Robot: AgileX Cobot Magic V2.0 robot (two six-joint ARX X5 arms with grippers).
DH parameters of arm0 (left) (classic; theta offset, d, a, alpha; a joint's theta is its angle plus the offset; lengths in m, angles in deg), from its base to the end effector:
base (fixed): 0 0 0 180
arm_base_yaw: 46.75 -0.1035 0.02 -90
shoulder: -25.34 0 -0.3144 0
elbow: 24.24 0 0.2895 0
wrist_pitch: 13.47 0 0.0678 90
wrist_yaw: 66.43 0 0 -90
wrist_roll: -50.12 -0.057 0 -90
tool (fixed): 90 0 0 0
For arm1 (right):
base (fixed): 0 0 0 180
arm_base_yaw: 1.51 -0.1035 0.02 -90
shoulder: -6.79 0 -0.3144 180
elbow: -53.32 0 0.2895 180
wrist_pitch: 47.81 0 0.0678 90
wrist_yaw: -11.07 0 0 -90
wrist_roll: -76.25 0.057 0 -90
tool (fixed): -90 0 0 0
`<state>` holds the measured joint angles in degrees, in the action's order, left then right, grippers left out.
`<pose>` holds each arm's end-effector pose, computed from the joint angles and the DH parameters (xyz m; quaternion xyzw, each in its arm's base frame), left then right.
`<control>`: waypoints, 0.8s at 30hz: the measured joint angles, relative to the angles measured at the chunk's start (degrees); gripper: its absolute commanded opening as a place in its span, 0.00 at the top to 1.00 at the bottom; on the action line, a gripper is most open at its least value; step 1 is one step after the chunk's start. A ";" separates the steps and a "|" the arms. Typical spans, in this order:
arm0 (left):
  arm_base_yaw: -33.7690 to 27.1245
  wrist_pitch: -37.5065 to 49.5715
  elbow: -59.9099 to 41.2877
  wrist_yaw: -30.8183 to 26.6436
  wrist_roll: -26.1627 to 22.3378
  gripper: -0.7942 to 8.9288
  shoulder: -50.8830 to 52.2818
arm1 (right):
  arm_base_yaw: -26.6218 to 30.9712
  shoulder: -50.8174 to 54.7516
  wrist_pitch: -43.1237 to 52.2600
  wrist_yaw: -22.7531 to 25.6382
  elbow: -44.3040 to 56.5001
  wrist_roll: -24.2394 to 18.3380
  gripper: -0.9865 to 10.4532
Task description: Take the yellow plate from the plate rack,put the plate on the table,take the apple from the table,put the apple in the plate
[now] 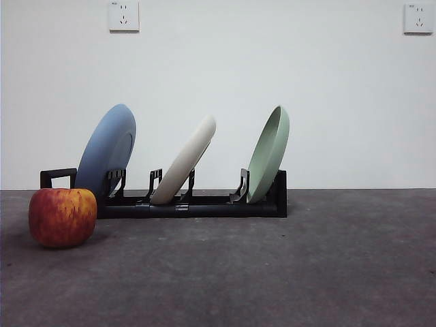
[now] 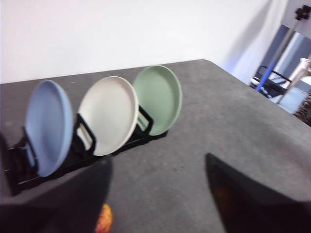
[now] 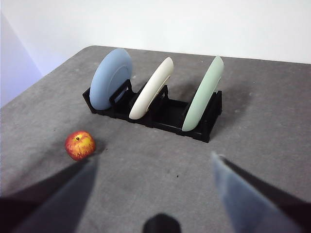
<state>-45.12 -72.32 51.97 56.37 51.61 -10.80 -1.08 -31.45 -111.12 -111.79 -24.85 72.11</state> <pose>0.0963 -0.0336 0.4380 -0.0561 0.1609 -0.2899 0.9418 0.1015 0.0302 0.4380 0.0240 0.1841 0.2803 0.9418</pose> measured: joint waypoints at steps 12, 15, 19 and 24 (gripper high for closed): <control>7.96 13.16 1.07 0.46 -0.39 0.28 -12.72 | 0.00 -0.11 -0.57 -0.13 -0.11 -0.15 0.44; 10.47 18.32 1.49 0.42 -0.42 0.28 -18.91 | 0.00 -0.52 -1.40 -0.13 -0.13 -0.15 0.44; 13.35 21.40 3.72 -1.07 -1.84 0.28 -28.39 | 0.00 -1.55 -2.21 -0.13 -0.17 -0.17 0.44; 17.31 23.04 10.38 -8.44 -5.60 0.28 -39.89 | 0.00 -3.04 -3.76 -0.13 -0.17 -0.17 0.44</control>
<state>-27.81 -49.29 62.36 47.93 46.02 -50.69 -1.08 -34.48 -114.88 -111.92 -25.03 71.94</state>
